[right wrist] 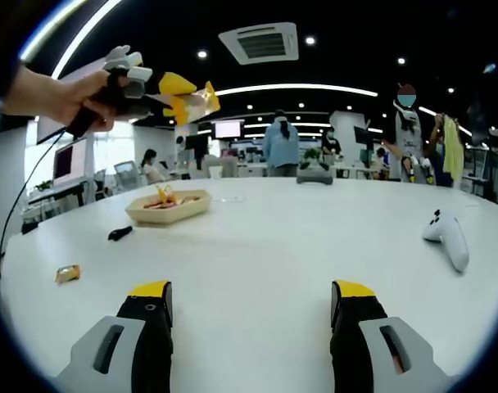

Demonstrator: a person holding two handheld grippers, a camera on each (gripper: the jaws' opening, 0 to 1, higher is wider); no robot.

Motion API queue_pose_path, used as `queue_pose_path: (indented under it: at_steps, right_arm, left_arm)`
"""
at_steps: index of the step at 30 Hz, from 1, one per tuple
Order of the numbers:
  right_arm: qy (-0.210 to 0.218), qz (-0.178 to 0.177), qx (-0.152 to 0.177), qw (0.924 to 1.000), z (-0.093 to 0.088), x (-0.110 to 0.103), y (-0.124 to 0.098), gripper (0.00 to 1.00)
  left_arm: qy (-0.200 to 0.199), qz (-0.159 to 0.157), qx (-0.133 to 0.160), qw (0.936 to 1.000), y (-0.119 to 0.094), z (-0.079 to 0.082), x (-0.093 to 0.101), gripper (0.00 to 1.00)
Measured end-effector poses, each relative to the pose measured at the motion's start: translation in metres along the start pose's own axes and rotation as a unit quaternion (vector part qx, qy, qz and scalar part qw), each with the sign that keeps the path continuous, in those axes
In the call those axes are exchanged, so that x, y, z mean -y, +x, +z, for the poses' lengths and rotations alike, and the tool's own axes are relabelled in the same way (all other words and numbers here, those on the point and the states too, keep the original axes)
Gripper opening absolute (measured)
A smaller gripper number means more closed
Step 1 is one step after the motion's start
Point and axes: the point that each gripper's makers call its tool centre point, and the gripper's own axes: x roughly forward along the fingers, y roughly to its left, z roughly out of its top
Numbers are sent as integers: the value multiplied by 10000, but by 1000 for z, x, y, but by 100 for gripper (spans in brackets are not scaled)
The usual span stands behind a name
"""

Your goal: Place the target food into the container with the food tongs after gripping and lifting it, then release it inside without dropping or visibly crushing the food.

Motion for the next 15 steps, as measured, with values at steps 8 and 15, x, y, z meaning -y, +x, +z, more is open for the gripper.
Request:
queue_pose_path:
  at_steps: [8,15]
  right_arm:
    - [-123,47,-74,9999,-3,-2,0,81]
    - [75,103,234,9996,9,-4,-3,85]
  left_arm:
    - [106,445,-69,9989,-8,0,-25,20]
    - [36,889,-22,9960,-26,13,-57,20]
